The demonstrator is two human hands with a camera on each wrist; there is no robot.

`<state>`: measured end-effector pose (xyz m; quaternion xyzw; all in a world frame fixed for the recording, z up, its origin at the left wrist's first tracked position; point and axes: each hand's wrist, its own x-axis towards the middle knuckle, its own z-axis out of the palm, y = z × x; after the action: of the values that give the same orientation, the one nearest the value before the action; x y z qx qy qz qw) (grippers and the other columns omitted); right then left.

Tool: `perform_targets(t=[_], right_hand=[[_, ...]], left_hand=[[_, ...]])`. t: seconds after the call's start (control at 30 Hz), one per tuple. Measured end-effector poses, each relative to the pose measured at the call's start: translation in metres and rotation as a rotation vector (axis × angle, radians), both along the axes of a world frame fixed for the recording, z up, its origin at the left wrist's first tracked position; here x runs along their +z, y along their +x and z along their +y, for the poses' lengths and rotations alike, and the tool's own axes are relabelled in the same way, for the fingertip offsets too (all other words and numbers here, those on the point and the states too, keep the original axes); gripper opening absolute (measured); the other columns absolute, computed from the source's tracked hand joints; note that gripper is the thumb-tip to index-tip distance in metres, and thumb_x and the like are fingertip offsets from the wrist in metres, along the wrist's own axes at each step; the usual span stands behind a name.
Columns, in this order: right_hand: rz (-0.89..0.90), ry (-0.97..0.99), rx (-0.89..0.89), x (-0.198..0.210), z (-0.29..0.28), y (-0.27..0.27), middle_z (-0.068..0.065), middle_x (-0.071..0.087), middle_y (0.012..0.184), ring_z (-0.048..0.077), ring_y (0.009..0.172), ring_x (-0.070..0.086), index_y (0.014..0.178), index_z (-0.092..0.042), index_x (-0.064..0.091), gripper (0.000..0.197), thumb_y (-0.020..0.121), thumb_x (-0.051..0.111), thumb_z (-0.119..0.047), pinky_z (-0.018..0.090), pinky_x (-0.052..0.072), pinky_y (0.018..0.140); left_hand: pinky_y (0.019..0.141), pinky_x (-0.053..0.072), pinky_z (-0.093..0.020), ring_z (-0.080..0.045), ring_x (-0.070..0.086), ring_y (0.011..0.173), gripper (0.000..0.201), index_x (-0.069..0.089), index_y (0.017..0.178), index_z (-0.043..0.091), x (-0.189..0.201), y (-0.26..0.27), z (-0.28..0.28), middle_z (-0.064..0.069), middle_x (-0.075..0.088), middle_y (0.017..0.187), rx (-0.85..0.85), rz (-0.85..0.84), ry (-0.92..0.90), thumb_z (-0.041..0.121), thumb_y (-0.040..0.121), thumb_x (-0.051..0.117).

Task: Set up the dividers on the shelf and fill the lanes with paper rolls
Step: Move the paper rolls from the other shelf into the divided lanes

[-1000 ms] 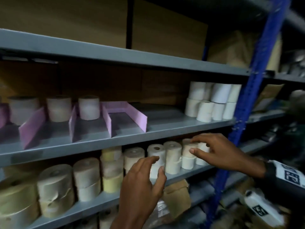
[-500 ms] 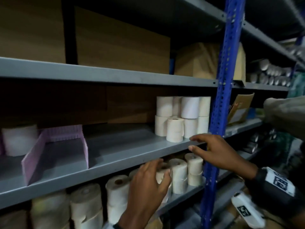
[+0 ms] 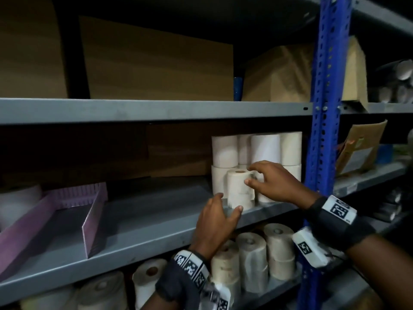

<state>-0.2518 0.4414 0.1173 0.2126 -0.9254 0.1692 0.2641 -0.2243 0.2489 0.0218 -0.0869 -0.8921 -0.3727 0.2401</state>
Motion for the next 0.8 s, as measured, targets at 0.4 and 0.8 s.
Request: perform_targets(t=[0.4, 0.8], right_hand=[[-0.101, 0.334, 0.127, 0.010, -0.010, -0.055, -0.003, 0.063, 0.116, 0.023, 0.109, 0.053, 0.113, -0.023, 0.063, 0.032, 0.092, 0.053, -0.044, 0.042, 0.042, 0.098], [0.008, 0.135, 0.290, 0.008, -0.011, 0.004, -0.007, 0.052, 0.134, 0.013, 0.126, 0.040, 0.126, -0.012, 0.064, 0.042, 0.088, 0.070, -0.028, 0.031, 0.038, 0.106]], left_hand=[[0.089, 0.051, -0.043, -0.026, 0.066, 0.110, 0.087, 0.063, 0.115, 0.026, 0.007, -0.058, 0.018, 0.001, 0.072, 0.119, 0.112, -0.067, -0.148, 0.094, 0.067, 0.040], [0.084, 0.053, -0.035, -0.019, 0.064, 0.107, 0.068, 0.052, 0.128, 0.032, 0.005, -0.020, 0.018, 0.005, 0.068, 0.120, 0.025, 0.158, -0.015, 0.072, 0.074, 0.060]])
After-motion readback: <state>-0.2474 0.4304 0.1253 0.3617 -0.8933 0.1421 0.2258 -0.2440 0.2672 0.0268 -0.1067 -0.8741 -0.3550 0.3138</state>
